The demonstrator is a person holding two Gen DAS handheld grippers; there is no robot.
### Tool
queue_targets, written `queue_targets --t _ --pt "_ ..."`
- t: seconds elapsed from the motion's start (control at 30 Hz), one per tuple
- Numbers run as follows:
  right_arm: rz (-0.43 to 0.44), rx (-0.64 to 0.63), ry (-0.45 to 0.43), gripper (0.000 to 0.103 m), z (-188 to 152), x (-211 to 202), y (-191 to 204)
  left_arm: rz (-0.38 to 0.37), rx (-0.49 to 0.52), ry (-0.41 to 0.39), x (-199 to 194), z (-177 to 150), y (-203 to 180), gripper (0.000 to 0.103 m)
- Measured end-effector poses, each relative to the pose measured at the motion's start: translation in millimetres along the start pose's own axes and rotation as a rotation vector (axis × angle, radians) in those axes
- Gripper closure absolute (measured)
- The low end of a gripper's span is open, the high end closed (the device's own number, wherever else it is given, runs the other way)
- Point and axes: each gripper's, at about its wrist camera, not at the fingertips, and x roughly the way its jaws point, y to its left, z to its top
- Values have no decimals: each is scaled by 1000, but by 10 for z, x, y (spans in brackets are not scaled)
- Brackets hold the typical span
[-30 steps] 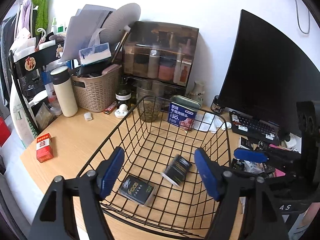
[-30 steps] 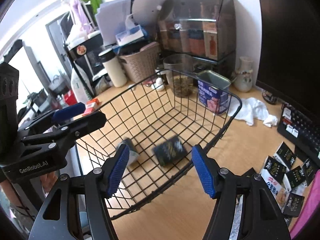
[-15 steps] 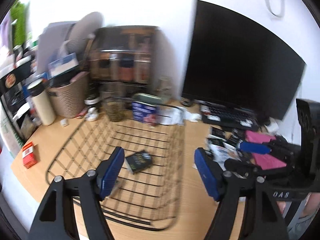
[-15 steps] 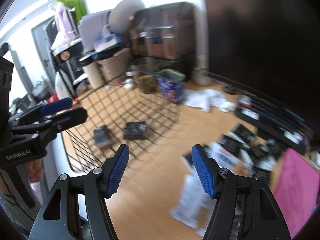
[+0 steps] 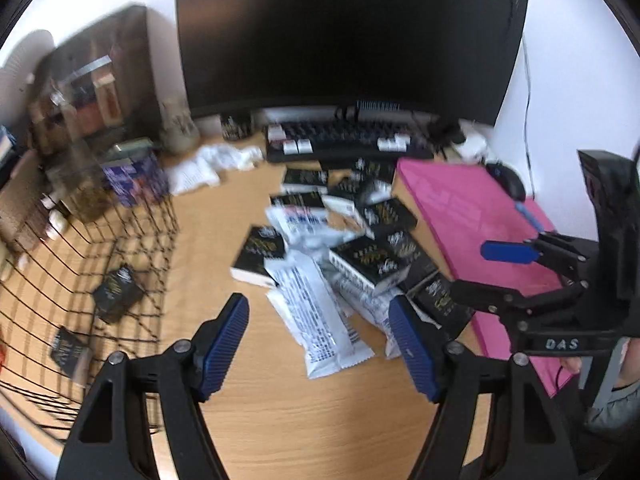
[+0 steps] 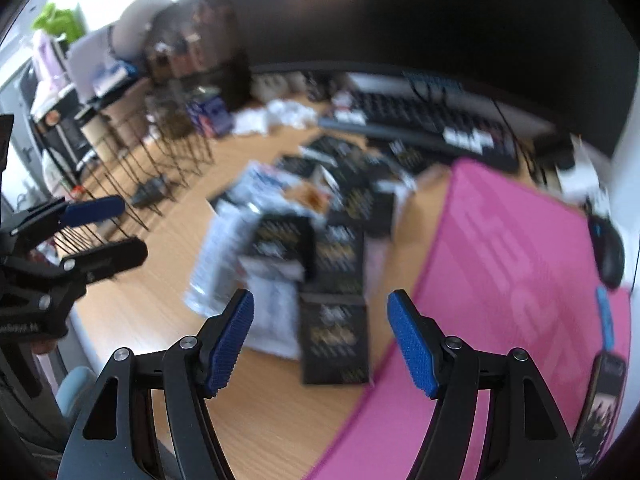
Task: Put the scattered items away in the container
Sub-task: 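Move both open tools back over the pile of packs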
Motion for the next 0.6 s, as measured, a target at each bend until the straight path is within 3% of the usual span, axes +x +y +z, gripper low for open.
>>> queue_targets --t 0.17,0.6 --pt "34 22 96 34 -218 270 -126 17 -26 65 320 -59 46 27" --pt "10 13 118 34 -250 456 -132 7 -44 138 745 -73 108 27"
